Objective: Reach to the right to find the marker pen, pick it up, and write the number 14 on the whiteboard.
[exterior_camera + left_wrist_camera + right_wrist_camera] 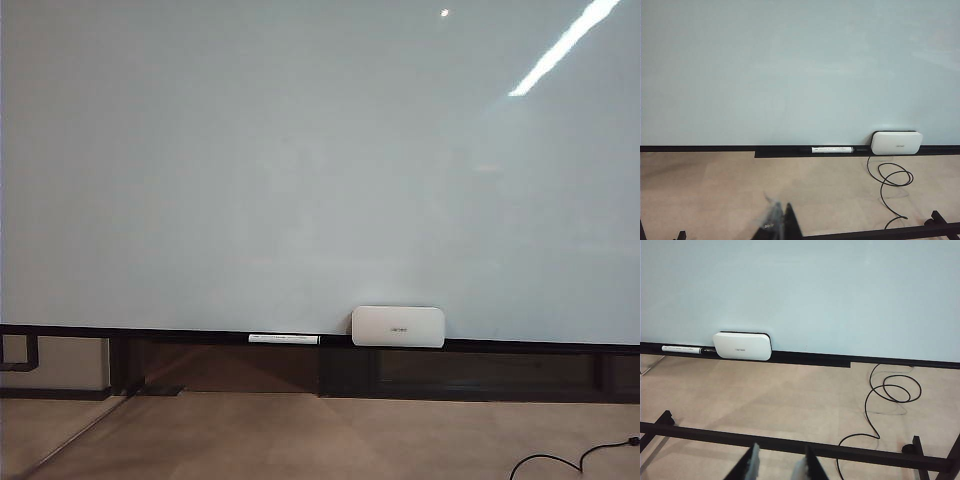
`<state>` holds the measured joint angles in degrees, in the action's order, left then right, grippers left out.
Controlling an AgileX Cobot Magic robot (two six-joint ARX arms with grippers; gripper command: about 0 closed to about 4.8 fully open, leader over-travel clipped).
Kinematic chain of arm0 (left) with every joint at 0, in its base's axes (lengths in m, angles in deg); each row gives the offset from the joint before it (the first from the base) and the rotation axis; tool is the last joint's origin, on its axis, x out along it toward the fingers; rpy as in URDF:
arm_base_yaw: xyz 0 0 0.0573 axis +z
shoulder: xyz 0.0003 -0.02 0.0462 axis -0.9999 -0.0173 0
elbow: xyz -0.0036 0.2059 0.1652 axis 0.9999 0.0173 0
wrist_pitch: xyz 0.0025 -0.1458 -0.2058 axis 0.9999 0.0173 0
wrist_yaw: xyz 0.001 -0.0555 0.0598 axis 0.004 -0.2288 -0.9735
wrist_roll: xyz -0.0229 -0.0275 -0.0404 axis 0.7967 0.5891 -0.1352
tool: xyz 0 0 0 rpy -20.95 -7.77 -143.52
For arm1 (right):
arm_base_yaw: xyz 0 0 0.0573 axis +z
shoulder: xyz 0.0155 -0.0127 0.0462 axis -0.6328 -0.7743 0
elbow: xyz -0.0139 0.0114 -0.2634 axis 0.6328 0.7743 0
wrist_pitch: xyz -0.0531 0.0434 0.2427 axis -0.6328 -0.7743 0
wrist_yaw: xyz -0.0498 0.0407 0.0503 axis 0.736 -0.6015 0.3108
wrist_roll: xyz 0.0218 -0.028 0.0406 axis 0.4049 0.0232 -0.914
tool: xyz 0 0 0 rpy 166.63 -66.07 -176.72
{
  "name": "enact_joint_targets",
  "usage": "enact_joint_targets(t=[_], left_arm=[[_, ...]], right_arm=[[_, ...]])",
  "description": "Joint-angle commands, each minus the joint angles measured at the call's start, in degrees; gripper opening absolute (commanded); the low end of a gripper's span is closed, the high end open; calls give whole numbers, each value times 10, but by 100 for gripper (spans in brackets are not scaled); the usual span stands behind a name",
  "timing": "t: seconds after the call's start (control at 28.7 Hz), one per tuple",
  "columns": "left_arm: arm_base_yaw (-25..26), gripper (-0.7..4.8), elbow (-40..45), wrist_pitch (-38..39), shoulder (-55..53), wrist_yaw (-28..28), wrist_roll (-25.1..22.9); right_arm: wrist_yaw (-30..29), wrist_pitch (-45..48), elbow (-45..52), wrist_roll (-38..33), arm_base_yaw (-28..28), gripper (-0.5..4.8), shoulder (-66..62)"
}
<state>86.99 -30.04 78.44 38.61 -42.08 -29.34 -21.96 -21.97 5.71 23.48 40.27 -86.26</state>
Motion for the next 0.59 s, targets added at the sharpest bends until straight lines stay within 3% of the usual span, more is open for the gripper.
enact_joint_targets(t=[0.03,0.17,0.38,0.42,0.52,0.59], left_arm=[[-1,-6,-2,-7,0,1,-2],[-1,-5,-3,-7,0,5,-1],[-1,-6,-3,-8,0,38,-1],[-1,-6,-3,-8,0,55,2],[-1,-6,-2,-34,0,196,13],[-1,-6,-2,-24,0,246,14]], right_arm=[[2,15,-2,-1,0,113,0],[42,7,-2,-3,0,-7,0],[53,7,-2,-62,0,-6,0],[61,7,-2,-63,0,-6,0],[112,-4,-2,-59,0,-6,0],[127,-3,-2,-63,0,-6,0]])
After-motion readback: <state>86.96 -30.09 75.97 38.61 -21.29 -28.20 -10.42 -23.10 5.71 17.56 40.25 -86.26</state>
